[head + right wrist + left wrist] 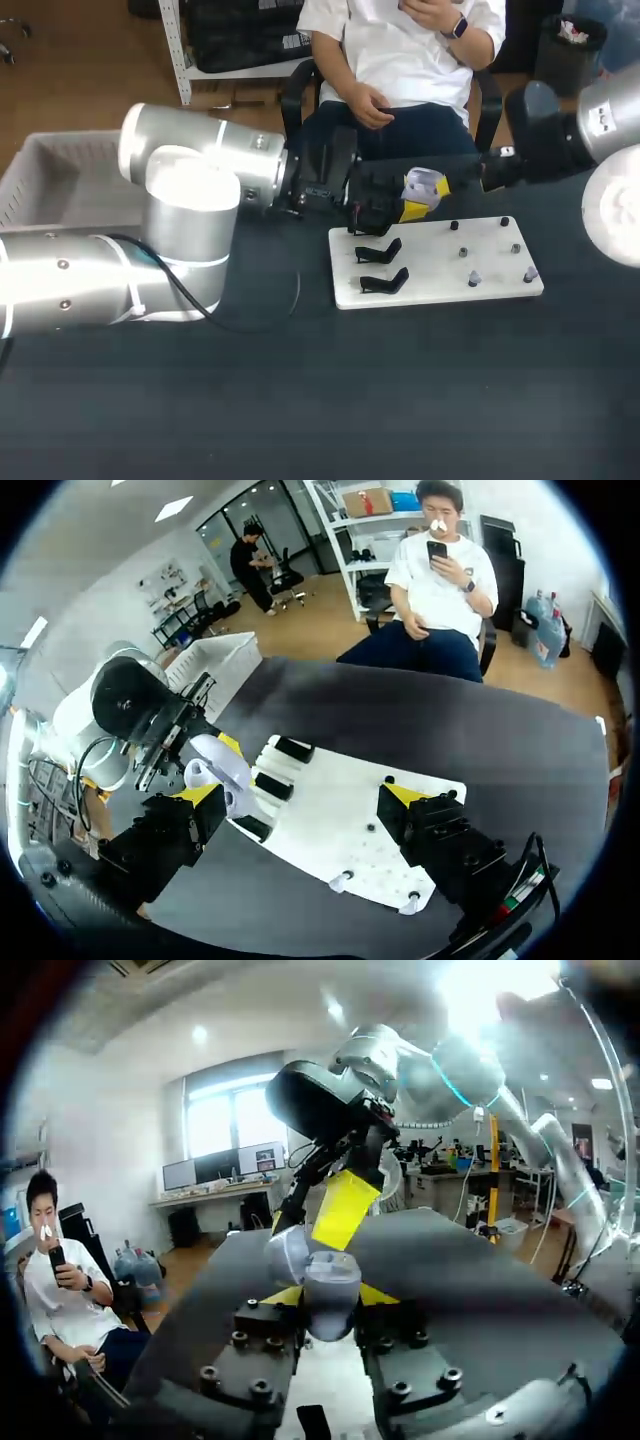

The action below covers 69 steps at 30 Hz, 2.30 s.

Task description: Pick up each earbud case from the left stands, insert the matching earbuds, close the lid, and place the case in the box.

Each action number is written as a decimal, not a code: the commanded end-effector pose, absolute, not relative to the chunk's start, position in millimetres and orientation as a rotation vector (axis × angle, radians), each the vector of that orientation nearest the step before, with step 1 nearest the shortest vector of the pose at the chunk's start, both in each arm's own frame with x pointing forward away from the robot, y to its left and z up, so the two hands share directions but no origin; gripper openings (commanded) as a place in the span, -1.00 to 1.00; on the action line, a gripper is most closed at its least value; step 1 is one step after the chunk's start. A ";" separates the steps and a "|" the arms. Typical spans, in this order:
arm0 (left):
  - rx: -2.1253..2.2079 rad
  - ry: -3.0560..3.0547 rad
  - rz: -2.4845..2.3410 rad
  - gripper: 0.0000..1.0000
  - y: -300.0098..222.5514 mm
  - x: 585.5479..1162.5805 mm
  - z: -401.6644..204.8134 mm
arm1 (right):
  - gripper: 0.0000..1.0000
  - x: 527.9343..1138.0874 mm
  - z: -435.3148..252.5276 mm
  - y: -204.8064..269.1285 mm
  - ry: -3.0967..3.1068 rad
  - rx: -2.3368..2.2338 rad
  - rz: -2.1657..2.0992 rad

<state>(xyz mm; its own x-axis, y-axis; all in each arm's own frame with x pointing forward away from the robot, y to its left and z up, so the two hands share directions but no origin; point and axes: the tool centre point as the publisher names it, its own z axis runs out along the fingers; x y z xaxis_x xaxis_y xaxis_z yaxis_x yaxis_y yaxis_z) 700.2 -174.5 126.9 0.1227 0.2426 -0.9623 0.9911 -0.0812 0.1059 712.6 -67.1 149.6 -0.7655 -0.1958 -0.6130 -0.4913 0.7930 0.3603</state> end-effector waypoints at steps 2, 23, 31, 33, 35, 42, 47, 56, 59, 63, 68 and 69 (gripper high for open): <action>1.442 1.206 -1.141 -1.00 -168.8 701.1 123.4 | 1.00 705.2 162.0 -78.1 2.447 -0.496 0.585; 1.161 1.165 -1.248 -1.00 -155.7 709.8 144.6 | 1.00 642.3 139.0 -154.8 2.674 -0.334 0.059; 1.165 1.171 -1.250 -1.00 -160.4 710.8 145.1 | 1.00 627.2 129.0 -169.2 2.683 -0.223 0.025; 1.163 1.176 -1.248 -1.00 -160.7 710.6 144.5 | 1.00 627.2 129.0 -169.2 2.683 -0.223 0.025; 1.160 1.181 -1.246 -1.00 -161.1 711.9 143.0 | 1.00 627.2 129.0 -169.2 2.683 -0.223 0.025; 1.160 1.197 -1.243 -1.00 -165.3 719.0 138.9 | 1.00 627.2 129.0 -169.2 2.683 -0.223 0.025; 1.148 1.201 -1.239 -1.00 -165.3 717.9 139.6 | 1.00 627.2 129.0 -169.2 2.683 -0.223 0.025; 1.142 1.198 -1.240 -1.00 -164.8 715.8 141.6 | 1.00 613.0 110.9 -169.4 2.782 -0.356 -0.135; 1.142 1.198 -1.240 -1.00 -164.8 715.8 141.6 | 1.00 608.4 103.7 -169.3 2.797 -0.373 -0.128; 1.142 1.198 -1.240 -1.00 -164.8 715.8 141.6 | 1.00 605.8 95.1 -167.1 2.828 -0.437 -0.159; 1.142 1.198 -1.240 -1.00 -164.8 715.8 141.6 | 1.00 606.1 89.3 -165.3 2.878 -0.539 -0.193; 1.142 1.198 -1.240 -1.00 -164.8 715.8 141.6 | 1.00 606.3 88.1 -164.9 2.884 -0.580 -0.206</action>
